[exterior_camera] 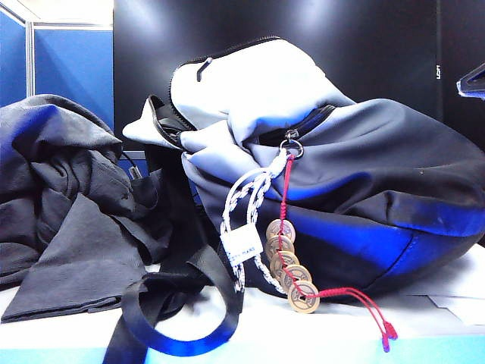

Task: Take the gray clothes out of the backpack.

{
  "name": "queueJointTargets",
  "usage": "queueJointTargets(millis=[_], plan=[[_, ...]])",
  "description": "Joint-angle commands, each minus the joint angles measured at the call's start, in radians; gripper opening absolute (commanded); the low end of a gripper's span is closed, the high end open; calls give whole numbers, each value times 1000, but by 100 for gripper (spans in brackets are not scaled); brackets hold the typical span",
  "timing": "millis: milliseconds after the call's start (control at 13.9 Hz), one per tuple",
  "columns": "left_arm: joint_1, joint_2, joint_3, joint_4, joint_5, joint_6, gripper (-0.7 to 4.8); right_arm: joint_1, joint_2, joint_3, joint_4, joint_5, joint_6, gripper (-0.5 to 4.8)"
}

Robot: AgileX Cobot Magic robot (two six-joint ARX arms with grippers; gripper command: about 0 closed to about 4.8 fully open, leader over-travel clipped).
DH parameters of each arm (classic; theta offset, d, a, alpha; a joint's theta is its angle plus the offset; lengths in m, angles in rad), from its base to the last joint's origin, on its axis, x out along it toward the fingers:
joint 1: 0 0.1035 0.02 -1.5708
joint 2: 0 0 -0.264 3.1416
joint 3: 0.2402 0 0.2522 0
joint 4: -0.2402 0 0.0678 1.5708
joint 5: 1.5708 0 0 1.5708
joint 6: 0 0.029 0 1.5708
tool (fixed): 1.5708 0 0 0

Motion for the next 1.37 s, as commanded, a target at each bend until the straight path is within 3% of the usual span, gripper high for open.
queueJointTargets(millis=[72,1154,1227,1371], plan=[[26,-2,0,11,-46,0,-5,0,0,5,11,-2,-2,-4],[41,-2,0,1,-46,-5,-5,0,0,5,13,-6,-8,-4],[41,-2,0,1,-46,-5,-5,-1,0,5,14,0,-23,-4],[41,-2,0,1,-46,-5,-5,-3,0,0,-38,76,-197,-4]])
